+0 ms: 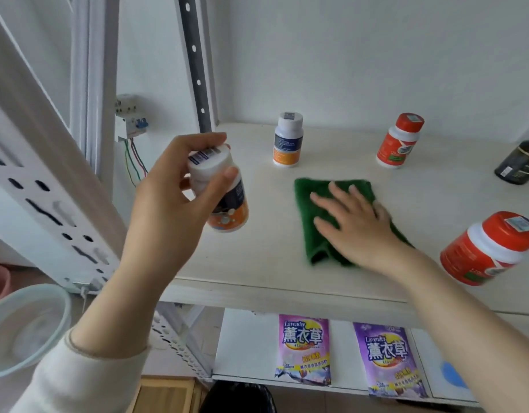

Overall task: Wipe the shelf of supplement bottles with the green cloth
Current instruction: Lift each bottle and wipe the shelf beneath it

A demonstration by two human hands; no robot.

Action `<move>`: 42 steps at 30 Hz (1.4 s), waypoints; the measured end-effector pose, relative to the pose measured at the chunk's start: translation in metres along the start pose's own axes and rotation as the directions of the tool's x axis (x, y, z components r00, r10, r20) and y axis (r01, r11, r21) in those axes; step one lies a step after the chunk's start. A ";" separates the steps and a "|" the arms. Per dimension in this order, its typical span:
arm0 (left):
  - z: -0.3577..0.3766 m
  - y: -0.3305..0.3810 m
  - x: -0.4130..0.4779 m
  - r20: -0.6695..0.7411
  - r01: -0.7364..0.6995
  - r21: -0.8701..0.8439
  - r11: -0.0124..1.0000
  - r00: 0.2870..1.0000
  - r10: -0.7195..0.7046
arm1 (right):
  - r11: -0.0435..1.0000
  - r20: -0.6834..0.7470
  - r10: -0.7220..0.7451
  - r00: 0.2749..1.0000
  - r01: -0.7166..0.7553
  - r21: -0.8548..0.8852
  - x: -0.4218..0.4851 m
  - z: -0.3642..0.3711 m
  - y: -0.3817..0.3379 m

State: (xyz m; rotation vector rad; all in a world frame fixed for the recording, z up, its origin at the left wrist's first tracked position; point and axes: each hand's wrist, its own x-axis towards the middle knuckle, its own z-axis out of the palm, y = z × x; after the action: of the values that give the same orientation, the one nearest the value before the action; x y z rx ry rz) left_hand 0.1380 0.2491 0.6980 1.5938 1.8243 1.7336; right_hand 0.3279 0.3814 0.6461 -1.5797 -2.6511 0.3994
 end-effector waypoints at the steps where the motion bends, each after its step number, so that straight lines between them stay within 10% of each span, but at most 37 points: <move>1: -0.005 0.001 -0.001 -0.012 -0.002 0.012 1.000 1.000 0.002 | 0.999 0.012 0.047 0.999 -0.047 0.009 0.012 -0.001 -0.004; 5: -0.022 0.004 0.000 -0.056 -0.012 0.030 0.999 0.998 0.013 | 0.983 0.013 -0.182 0.983 0.182 0.010 0.016 0.029 -0.063; 13: -0.026 0.017 -0.001 -0.065 -0.017 0.000 1.000 0.998 0.017 | 0.715 -0.065 -0.681 0.729 0.682 0.157 -0.059 0.041 -0.093; 17: -0.029 0.022 -0.003 -0.059 -0.016 -0.020 1.000 0.998 0.014 | 0.698 -0.082 -0.524 0.848 0.483 0.529 -0.048 0.003 -0.068; 22: -0.036 0.024 -0.007 -0.049 -0.016 -0.021 1.000 0.999 0.015 | 0.883 -0.129 -0.278 0.952 0.306 0.356 0.004 0.000 -0.068; 25: -0.037 0.023 -0.009 -0.050 -0.022 -0.011 1.000 0.999 0.021 | 0.923 -0.011 -0.368 0.930 0.367 0.117 0.014 0.020 -0.097; 32: -0.017 0.015 -0.008 0.002 0.016 -0.006 1.000 1.000 -0.016 | 0.800 -0.029 -0.569 0.822 0.562 0.210 -0.054 0.038 -0.088; 37: 0.015 0.003 -0.014 0.106 0.048 -0.001 0.999 0.993 -0.047 | 0.974 -0.026 -0.206 0.978 0.208 0.093 -0.022 0.014 -0.020; 42: 0.045 -0.008 -0.023 0.182 0.043 0.003 0.999 0.982 -0.043 | 0.984 -0.030 0.152 0.988 -0.149 0.096 0.050 -0.009 0.016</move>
State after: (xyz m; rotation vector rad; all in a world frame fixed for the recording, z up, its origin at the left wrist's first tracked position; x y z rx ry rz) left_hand 0.1759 0.2620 0.6656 1.6405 1.7569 1.5152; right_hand 0.3189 0.4338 0.6460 -1.7464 -2.4558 0.4869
